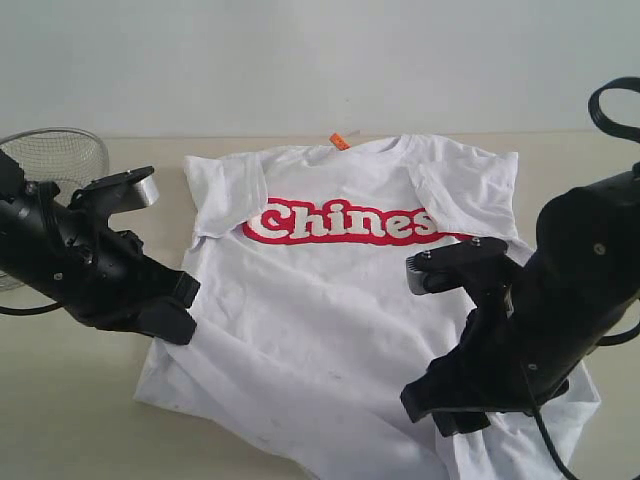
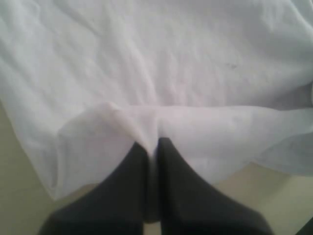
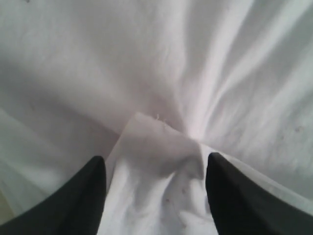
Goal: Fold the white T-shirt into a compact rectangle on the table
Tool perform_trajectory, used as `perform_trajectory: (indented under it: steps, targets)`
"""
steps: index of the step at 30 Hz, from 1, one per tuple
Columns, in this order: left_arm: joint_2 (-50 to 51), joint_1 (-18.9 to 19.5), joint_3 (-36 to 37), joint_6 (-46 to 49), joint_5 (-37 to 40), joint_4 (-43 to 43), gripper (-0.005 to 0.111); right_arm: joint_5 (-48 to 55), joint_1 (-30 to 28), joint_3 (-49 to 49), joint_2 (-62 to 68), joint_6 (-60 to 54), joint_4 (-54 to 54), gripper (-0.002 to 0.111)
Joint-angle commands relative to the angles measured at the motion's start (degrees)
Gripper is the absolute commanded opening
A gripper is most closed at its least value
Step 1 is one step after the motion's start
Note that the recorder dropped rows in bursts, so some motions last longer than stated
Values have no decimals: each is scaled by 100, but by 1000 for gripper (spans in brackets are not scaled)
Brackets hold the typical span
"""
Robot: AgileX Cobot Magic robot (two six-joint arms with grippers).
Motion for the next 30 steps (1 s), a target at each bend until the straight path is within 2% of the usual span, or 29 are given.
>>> perform_trajectory:
  steps: [1,8,10,12,16,19,24,30]
  targets:
    - [-12,7,-11,5,35,14,5,80,7,31,113,-62,8,53]
    - [-12,7,-11,5,35,14,5,52,7,31,263,-51,31,52]
    - [-12,7,-11,5,35,14,5,52,7,31,263,-51,31,49]
    - [-12,7,-11,5,35,14,5,52,7,31,263,-51,31,40]
    - [-12,7,-11,5,35,14,5,52,7,31,263,-51,31,14]
    - [-12,7,-11,5,35,14,5,49,7,31,263,-51,-26,5]
    - [-12,7,-11,5,35,14,5,134,7,31,263,-37,-61,4]
    - [-12,7,-11,3,54,14,5,168,7,31,146,478,-469,4]
